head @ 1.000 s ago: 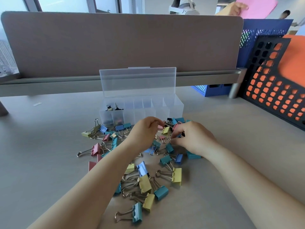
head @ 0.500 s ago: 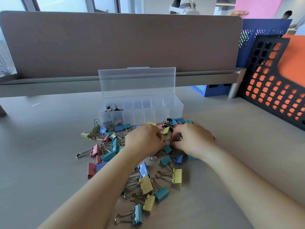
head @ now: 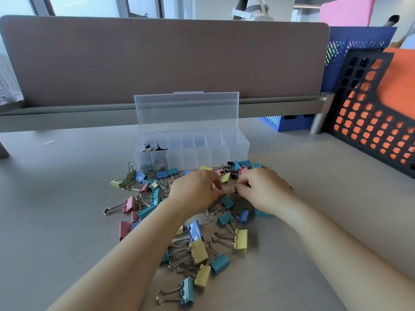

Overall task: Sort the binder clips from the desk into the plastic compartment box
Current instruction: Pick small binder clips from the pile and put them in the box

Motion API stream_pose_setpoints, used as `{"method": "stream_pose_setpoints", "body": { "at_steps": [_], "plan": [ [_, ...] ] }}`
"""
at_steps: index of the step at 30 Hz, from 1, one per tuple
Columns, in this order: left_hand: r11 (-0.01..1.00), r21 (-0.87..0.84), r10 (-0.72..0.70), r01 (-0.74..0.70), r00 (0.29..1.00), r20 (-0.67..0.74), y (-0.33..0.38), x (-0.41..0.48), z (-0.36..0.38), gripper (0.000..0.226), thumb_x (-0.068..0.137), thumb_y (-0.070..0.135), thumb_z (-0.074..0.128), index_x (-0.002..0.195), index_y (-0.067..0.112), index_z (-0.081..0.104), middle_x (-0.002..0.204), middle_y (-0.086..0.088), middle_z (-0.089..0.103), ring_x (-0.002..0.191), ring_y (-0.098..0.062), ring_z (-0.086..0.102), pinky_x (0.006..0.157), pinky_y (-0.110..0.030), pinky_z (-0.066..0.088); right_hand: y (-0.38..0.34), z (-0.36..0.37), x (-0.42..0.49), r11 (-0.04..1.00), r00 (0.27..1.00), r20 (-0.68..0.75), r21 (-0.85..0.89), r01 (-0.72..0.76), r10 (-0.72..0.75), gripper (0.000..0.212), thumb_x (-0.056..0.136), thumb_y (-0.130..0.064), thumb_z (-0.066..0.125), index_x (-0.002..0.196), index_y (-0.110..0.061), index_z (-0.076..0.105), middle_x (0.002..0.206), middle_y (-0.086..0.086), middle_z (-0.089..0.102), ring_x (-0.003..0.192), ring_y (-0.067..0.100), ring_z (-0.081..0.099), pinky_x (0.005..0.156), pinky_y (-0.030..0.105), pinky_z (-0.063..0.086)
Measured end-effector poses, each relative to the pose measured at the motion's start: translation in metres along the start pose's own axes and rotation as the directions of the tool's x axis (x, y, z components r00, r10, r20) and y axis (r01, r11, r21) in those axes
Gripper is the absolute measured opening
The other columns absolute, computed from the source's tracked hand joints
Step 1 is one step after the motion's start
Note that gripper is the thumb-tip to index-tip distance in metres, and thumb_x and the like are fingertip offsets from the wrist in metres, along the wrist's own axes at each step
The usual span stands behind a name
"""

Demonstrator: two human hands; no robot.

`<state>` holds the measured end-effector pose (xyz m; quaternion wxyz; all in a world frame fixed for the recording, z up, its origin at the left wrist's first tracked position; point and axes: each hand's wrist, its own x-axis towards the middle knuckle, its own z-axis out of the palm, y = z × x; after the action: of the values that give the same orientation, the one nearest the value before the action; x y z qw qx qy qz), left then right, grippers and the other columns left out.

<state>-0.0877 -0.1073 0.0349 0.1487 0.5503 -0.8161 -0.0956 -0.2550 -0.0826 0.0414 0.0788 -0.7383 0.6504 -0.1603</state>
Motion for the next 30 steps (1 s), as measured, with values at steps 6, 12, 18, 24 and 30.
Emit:
{"method": "stream_pose_setpoints", "body": {
  "at_steps": [6, 12, 18, 24, 30],
  "plan": [
    [0.411, -0.841, -0.199, 0.351, 0.935, 0.293, -0.001, 0.001, -0.03, 0.019, 0.093, 0.029, 0.056, 0.093, 0.011, 0.062, 0.06, 0.004, 0.041, 0.045, -0.007, 0.031, 0.037, -0.016, 0.023, 0.013, -0.024, 0.01, 0.084, 0.936, 0.272, 0.951, -0.296, 0.222, 0.024, 0.092, -0.016, 0.041, 0.072, -0.008, 0.052, 0.056, 0.001, 0.042, 0.036, 0.009, 0.026, 0.032, 0.014, 0.015],
    [-0.258, -0.842, -0.034, 0.474, 0.866, 0.499, -0.014, 0.007, -0.042, 0.027, 0.085, 0.025, 0.031, 0.078, 0.009, 0.052, 0.065, -0.003, 0.046, 0.047, -0.01, 0.033, 0.036, -0.011, 0.022, 0.02, -0.031, 0.027, -0.174, 0.925, 0.354, 0.928, -0.329, 0.136, 0.032, 0.092, -0.031, 0.051, 0.068, -0.01, 0.055, 0.061, 0.001, 0.048, 0.037, 0.007, 0.032, 0.029, 0.012, 0.02],
    [-0.142, -0.889, -0.189, 0.436, 0.869, 0.457, -0.018, 0.029, -0.033, 0.033, 0.097, 0.032, 0.05, 0.069, 0.014, 0.053, 0.064, 0.001, 0.047, 0.042, -0.005, 0.037, 0.031, -0.011, 0.025, 0.006, -0.022, 0.047, 0.451, 0.965, 0.178, 0.857, -0.247, 0.191, 0.021, 0.085, -0.029, 0.069, 0.083, -0.008, 0.07, 0.058, -0.001, 0.038, 0.035, 0.005, 0.027, 0.031, 0.015, 0.02],
    [0.265, -0.903, -0.322, 0.339, 0.913, 0.249, -0.02, 0.037, -0.025, 0.026, 0.102, 0.022, 0.041, 0.091, 0.011, 0.062, 0.061, 0.003, 0.044, 0.041, -0.005, 0.029, 0.033, -0.013, 0.019, 0.0, -0.009, 0.058, 0.875, 0.992, 0.094, 0.47, -0.115, 0.08, 0.008, 0.083, -0.021, 0.071, 0.085, -0.016, 0.077, 0.083, 0.001, 0.072, 0.077, 0.013, 0.064, 0.073, 0.027, 0.051],
    [0.704, -0.667, -0.282, 0.242, 0.958, 0.05, -0.012, 0.04, -0.014, 0.029, 0.099, 0.023, 0.046, 0.082, 0.015, 0.068, 0.049, 0.004, 0.04, 0.03, -0.003, 0.027, 0.035, -0.014, 0.022, -0.008, -0.014, 0.053, 0.978, 0.983, 0.182, 0.199, -0.062, 0.025, 0.022, 0.087, -0.013, 0.056, 0.09, -0.021, 0.076, 0.073, -0.006, 0.063, 0.058, 0.007, 0.052, 0.048, 0.02, 0.036]
  ]
}}
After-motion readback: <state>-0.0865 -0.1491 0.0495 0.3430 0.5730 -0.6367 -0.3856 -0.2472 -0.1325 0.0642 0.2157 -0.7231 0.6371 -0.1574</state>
